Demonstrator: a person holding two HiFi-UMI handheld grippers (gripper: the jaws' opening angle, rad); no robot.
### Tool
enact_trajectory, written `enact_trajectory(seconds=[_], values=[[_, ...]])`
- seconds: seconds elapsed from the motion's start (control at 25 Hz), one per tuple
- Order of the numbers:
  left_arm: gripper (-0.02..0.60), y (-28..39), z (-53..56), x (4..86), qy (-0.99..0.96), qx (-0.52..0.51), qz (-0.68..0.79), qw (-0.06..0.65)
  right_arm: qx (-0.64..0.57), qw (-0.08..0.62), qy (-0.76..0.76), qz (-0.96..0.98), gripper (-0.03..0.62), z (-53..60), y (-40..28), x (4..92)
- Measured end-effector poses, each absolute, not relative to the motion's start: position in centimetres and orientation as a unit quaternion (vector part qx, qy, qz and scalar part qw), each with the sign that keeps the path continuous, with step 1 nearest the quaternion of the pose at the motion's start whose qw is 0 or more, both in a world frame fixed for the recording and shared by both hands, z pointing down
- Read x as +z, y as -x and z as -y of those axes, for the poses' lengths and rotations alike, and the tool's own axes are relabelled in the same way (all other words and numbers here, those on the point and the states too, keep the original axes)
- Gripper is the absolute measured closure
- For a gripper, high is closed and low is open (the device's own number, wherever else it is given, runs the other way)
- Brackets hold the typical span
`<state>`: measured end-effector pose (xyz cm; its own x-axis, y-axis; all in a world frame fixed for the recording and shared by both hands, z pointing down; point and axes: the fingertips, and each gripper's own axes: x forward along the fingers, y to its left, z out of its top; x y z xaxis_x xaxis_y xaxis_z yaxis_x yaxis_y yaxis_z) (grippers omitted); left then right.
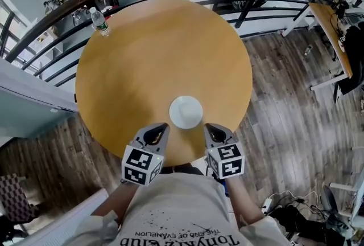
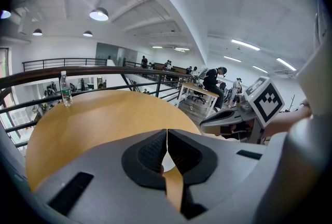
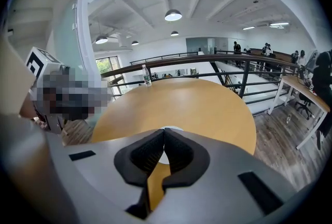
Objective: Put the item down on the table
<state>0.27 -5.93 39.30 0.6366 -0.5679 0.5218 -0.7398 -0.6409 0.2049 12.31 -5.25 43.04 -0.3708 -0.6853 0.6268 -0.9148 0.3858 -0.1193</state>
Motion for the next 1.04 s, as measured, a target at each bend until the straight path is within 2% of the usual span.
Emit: enact_trajectory(seconds=[0.28,1.04], values=[[0.558,-0.3,5.0,39.5,-0.88,0.217,0.371,0.201,0.233,0.231,-0.507,0.797,0.568,4.9,-12.4,42.2],[0.557,0.2,3.2,39.1,-0.885,0.227,0.363,0.184,0.227,0.242,-0.487,0.808,0.568,3.5,-10.7,42.2]])
